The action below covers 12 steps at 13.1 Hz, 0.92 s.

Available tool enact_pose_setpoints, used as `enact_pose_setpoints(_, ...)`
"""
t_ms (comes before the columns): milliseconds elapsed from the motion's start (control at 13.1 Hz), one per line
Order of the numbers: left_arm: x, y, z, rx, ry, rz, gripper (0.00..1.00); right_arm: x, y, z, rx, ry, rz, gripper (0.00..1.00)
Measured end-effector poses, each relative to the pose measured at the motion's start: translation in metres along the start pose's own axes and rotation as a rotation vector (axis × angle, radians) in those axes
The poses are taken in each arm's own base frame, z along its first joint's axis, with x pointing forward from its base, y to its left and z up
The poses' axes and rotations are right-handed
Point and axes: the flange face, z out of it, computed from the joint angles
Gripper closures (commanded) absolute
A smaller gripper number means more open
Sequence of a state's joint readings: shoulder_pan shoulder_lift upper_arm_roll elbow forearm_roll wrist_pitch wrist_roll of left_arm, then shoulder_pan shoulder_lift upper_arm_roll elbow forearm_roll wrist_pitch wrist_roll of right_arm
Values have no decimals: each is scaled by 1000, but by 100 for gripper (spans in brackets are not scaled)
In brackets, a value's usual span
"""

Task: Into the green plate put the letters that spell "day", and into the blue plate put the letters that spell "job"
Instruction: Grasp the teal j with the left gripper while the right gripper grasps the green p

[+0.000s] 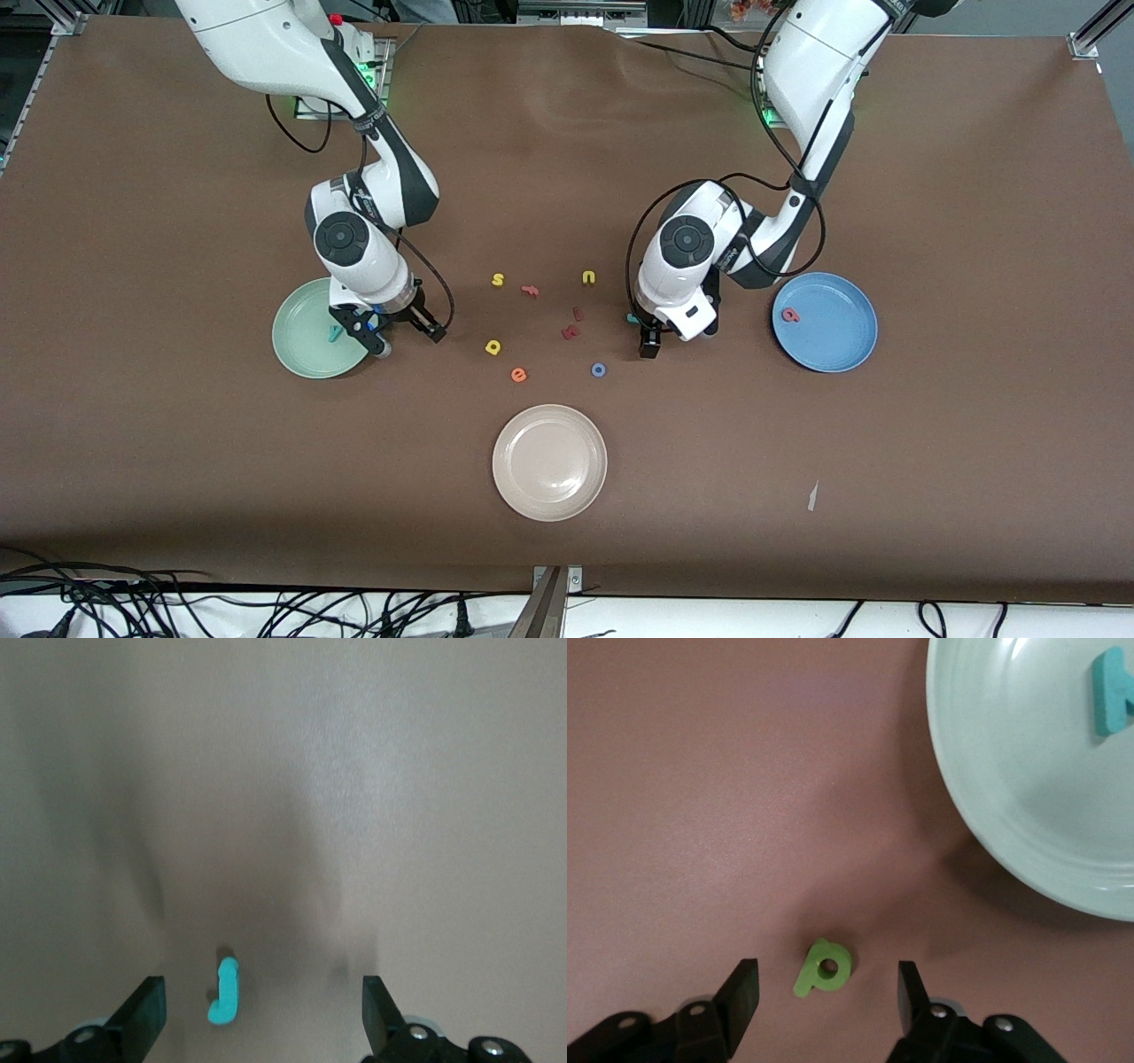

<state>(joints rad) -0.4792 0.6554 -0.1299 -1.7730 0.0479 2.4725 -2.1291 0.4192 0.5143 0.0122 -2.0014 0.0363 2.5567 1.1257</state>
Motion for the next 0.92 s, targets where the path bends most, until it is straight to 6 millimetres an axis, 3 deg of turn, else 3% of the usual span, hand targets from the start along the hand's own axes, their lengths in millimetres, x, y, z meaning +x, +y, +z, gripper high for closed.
enact_pose_setpoints(382, -12, -10, 16, 3, -3, 1, 8, -18, -4, 27, 13, 6, 26, 34)
enact_pose_setpoints(535, -12, -11, 20, 7, -1, 1, 10, -18, -4, 29, 15, 8, 27, 38)
enact_pose_setpoints(688, -11, -13, 25, 11, 11, 11, 14, -17, -3, 29, 17, 10, 28, 49)
enact_pose_setpoints(918, -10, -17, 34, 18, 26, 27, 22, -17, -4, 27, 29, 15, 29, 75)
